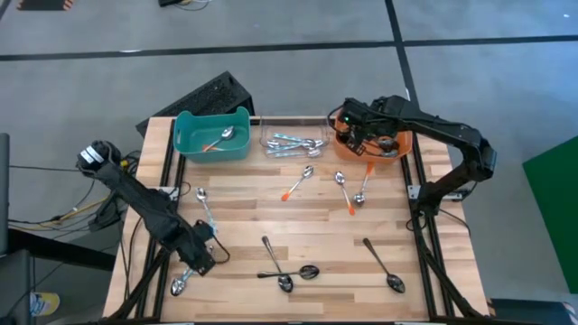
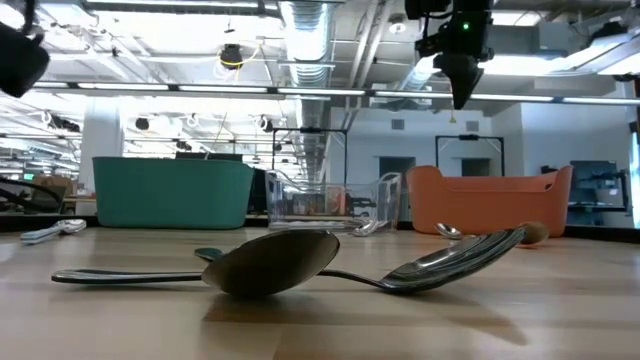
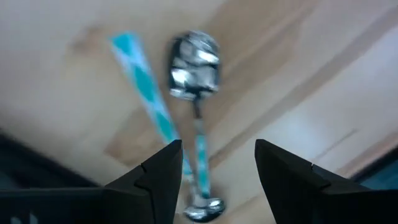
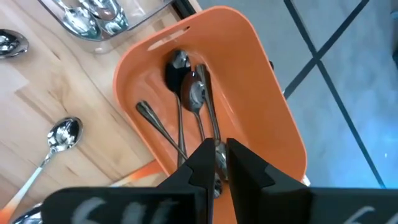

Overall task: Sort silverware by color (type)
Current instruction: Put the blue spoon into the transparent bin

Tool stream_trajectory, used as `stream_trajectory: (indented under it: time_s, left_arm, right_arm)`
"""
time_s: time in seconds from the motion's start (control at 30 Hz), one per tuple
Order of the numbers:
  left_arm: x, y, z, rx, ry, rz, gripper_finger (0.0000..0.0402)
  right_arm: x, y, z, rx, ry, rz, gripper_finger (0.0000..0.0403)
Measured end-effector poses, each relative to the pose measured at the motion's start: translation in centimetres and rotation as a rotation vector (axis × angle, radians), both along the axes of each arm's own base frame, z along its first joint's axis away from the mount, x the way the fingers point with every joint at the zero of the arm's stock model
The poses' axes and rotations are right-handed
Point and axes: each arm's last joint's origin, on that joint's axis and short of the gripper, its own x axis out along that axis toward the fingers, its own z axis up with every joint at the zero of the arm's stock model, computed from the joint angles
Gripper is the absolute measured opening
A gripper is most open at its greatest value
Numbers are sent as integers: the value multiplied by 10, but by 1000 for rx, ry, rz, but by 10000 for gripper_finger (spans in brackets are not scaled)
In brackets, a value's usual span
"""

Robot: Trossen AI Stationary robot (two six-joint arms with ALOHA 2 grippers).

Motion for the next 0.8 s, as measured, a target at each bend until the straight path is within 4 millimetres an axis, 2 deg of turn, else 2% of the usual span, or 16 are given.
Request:
stream_trajectory:
  time_s: [0.23, 0.33, 0.6, 0.8]
  left_arm:
    - [11, -18, -23, -8, 43, 18, 188]
    - [12, -20, -32, 4, 99, 32, 188]
    - [16, -23, -40, 23, 91, 12, 188]
    - [16, -26, -53, 29, 161, 2, 188]
  right_arm:
    - [0, 0, 0, 0, 13, 19, 62]
    - [0, 0, 0, 0, 13, 20, 62]
    - [0, 0, 0, 1, 14, 20, 62]
    - [0, 1, 0, 2, 16, 23, 62]
